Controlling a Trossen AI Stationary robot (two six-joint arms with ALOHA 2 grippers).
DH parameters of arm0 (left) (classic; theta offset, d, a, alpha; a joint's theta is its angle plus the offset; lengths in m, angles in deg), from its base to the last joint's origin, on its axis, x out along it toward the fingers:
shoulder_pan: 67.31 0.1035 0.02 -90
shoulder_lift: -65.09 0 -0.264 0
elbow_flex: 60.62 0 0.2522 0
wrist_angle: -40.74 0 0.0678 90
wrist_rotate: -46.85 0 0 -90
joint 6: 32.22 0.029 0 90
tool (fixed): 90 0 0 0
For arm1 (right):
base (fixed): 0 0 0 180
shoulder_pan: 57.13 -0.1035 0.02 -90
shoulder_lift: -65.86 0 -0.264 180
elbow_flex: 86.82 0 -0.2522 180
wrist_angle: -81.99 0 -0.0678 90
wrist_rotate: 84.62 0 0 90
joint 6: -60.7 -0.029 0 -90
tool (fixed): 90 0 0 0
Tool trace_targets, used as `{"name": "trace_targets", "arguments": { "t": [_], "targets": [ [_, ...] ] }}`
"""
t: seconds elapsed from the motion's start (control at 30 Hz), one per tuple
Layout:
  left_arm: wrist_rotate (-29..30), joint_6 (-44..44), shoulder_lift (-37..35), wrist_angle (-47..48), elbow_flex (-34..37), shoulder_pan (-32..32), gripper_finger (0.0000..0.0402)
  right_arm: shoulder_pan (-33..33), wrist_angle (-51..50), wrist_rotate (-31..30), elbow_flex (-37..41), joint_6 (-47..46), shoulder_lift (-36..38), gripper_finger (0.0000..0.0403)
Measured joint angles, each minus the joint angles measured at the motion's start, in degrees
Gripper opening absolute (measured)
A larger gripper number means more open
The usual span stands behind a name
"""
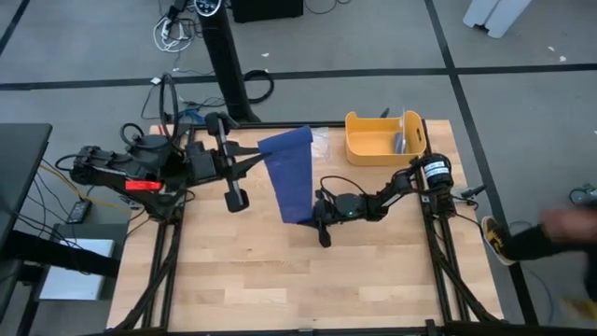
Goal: Roll bandage
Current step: Roll the violet bandage
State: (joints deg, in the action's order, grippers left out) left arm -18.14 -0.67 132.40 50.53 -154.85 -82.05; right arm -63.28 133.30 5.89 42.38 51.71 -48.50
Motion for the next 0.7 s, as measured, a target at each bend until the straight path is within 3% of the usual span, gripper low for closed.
{"name": "trace_targets", "arguments": {
  "t": [0.27, 0.37, 0.7],
  "targets": [
    [8.4, -0.6, -0.3, 11.2, 0.0, 0.0, 0.0015, -8.5, -0.1, 1.7, 0.0, -0.6, 3.8, 0.0004],
    [10.4, -3.2, -0.3, 14.5, 1.0, 0.7, 0.0015, -12.9, -1.4, -0.7, 0.0, 0.3, 7.8, 0.0003],
    [10.5, -3.6, -3.0, 8.0, 14.1, 4.1, 0.0015, -23.1, -15.3, -12.3, -6.1, 8.3, 20.1, 0.0001]
  ]
}}
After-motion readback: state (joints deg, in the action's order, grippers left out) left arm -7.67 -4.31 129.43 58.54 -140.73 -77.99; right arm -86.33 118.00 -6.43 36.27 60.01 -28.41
